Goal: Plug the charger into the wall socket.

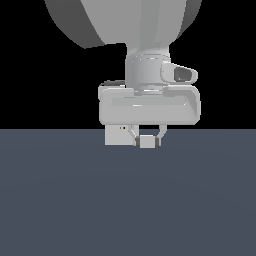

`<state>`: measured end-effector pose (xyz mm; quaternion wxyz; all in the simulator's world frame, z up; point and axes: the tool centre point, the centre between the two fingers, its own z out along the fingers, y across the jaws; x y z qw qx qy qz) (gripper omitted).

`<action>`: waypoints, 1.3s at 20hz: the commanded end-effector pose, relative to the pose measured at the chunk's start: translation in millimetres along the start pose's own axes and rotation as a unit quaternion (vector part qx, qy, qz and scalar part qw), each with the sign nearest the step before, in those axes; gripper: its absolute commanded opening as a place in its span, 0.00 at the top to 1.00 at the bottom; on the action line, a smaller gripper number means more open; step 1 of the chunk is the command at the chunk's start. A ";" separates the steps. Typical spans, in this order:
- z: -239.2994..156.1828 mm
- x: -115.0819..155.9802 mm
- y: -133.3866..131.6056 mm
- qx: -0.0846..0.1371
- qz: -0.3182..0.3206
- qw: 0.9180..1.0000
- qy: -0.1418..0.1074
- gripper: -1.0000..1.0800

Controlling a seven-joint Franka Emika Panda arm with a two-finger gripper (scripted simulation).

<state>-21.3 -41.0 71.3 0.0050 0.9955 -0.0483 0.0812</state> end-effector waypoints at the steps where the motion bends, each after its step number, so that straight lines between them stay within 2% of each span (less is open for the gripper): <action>1: -9.4 11.4 -21.4 0.003 -0.021 1.000 0.000 1.00; 5: -19.5 23.0 -45.8 0.007 -0.044 0.999 0.000 1.00; 9: -24.5 28.5 -58.3 0.010 -0.056 0.998 0.000 1.00; 19: -24.3 31.6 -60.3 0.010 -0.057 0.998 0.000 1.00; 26: -21.5 48.9 -62.3 0.010 -0.057 0.998 0.000 1.00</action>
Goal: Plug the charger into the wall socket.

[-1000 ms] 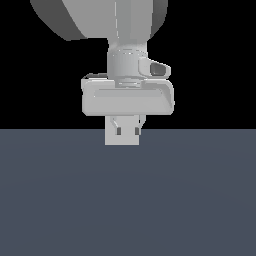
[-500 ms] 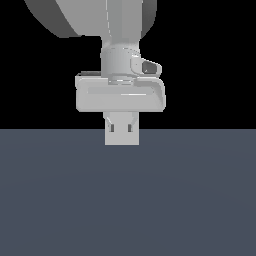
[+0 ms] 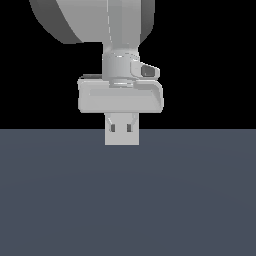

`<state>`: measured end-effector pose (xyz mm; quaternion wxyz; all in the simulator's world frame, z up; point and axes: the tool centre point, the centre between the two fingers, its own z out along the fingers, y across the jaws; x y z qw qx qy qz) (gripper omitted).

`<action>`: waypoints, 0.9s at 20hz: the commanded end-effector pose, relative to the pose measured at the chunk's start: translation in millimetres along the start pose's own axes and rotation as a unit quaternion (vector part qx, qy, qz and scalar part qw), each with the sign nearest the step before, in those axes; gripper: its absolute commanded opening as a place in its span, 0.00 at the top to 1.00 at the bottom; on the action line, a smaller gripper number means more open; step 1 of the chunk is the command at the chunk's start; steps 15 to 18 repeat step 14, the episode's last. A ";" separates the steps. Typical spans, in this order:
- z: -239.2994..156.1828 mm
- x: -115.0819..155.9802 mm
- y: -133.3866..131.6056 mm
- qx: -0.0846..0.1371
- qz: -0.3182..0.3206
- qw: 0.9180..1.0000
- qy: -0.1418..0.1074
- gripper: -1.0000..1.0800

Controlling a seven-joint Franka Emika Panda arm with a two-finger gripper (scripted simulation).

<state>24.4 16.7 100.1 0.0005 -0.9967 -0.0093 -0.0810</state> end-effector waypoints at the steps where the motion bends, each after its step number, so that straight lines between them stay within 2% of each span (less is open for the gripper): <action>1: 1.3 8.5 0.1 0.000 0.000 1.000 0.000 1.00; 9: 5.1 30.7 0.1 0.000 0.000 1.000 0.000 1.00; 18: 5.7 34.3 0.1 0.000 0.000 1.000 0.000 1.00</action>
